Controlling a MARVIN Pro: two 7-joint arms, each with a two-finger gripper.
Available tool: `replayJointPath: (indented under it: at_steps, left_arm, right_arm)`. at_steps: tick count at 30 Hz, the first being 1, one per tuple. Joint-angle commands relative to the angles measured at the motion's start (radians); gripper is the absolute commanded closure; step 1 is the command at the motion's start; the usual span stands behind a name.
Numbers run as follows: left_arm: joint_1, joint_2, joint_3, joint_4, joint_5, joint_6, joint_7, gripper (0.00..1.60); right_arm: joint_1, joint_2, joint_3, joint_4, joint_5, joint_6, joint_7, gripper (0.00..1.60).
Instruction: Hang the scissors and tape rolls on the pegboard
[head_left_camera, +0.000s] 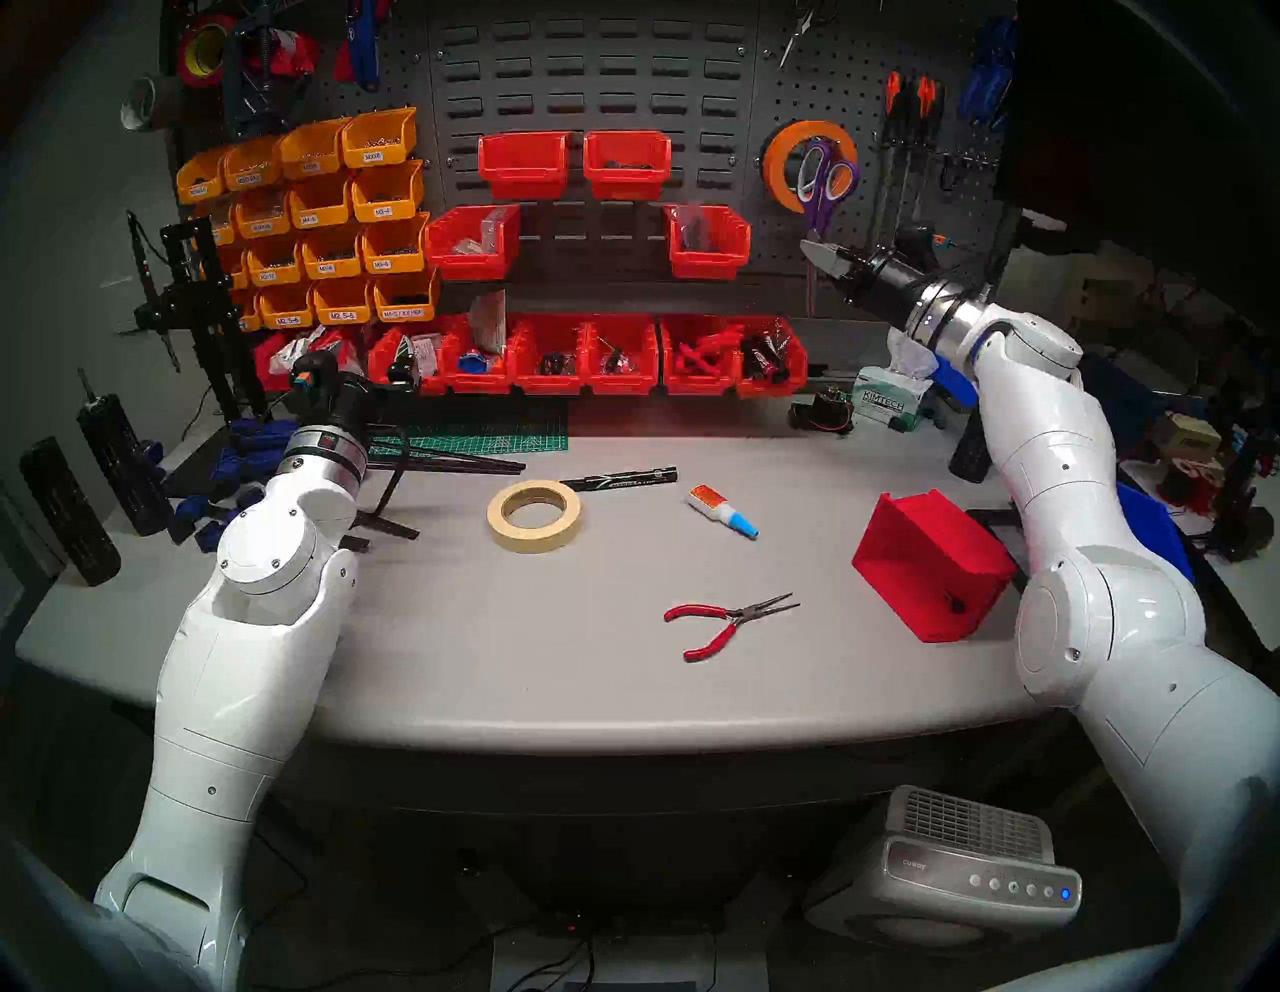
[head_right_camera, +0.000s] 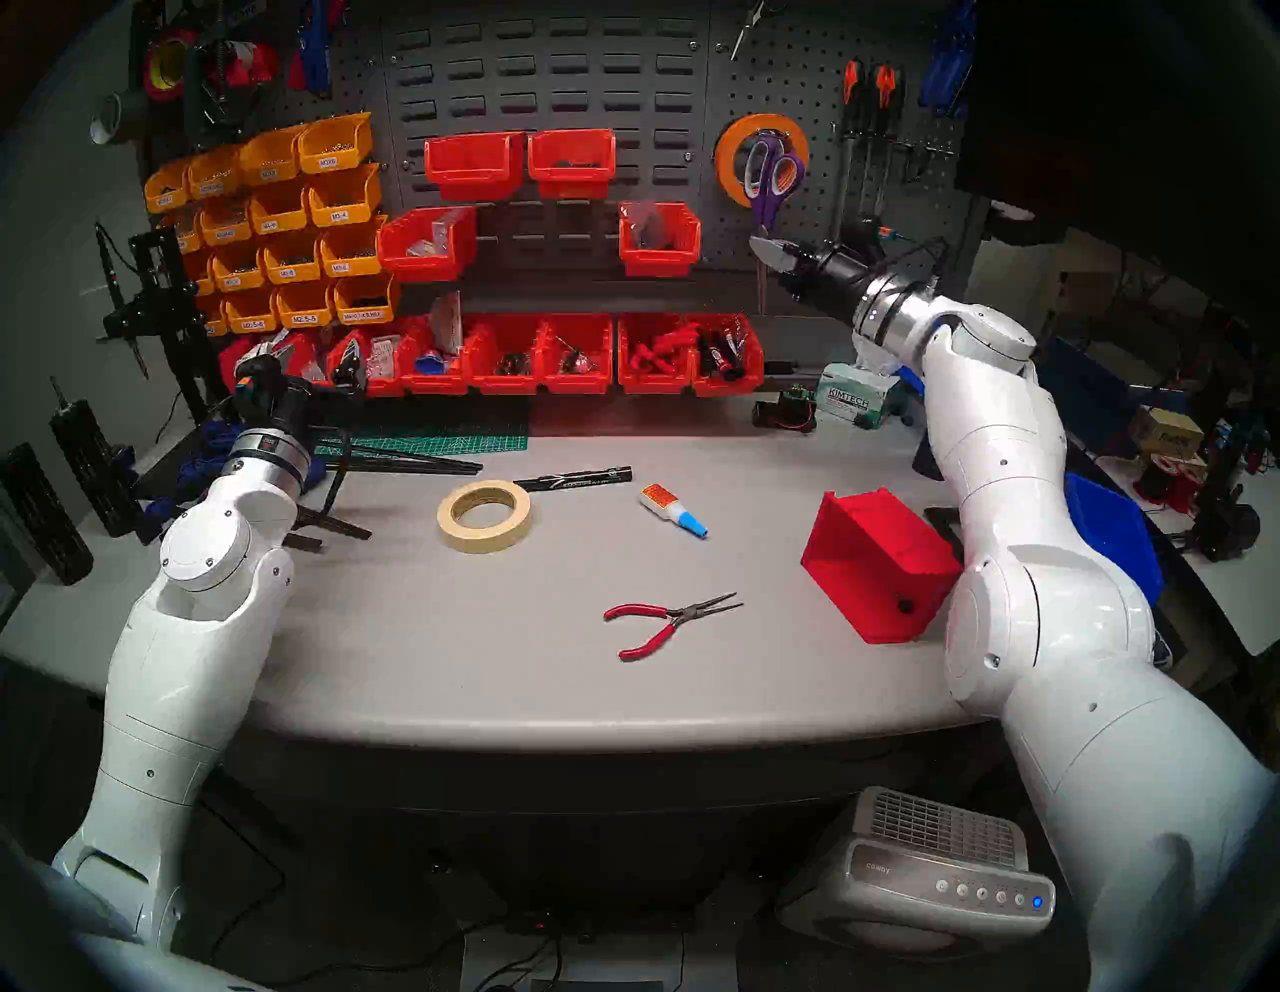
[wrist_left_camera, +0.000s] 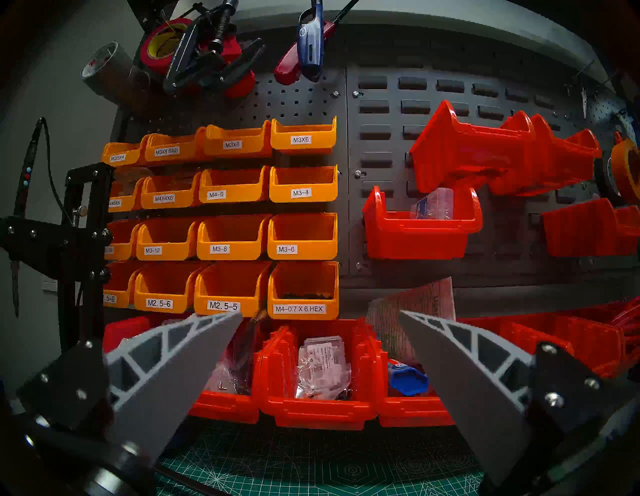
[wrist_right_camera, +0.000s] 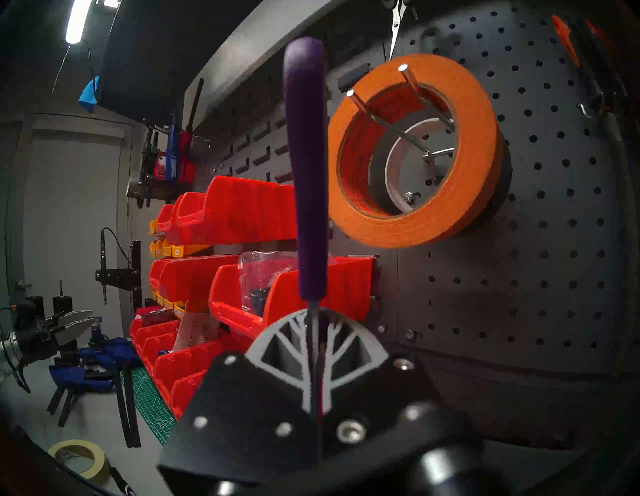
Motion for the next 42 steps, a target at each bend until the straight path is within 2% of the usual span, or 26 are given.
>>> replayJointPath:
  at_steps: [1, 17, 42]
  left_arm:
    - [-0.029, 0.002, -0.012, -0.028, -0.001, -0.012, 0.002, 0.0]
    - [-0.03, 0.002, -0.013, -0.029, -0.002, -0.012, 0.002, 0.0]
    - [-0.03, 0.002, -0.013, -0.029, -0.002, -0.012, 0.002, 0.0]
  right_arm:
    - [0.097, -0.004, -0.006, 0.0, 0.001, -0.039, 0.02, 1.6]
    - [0.126, 0.002, 0.002, 0.035, 0.007, -0.096, 0.051, 1.6]
    - [0.19, -0.013, 0.004, 0.161, -0.001, -0.149, 0.04, 1.6]
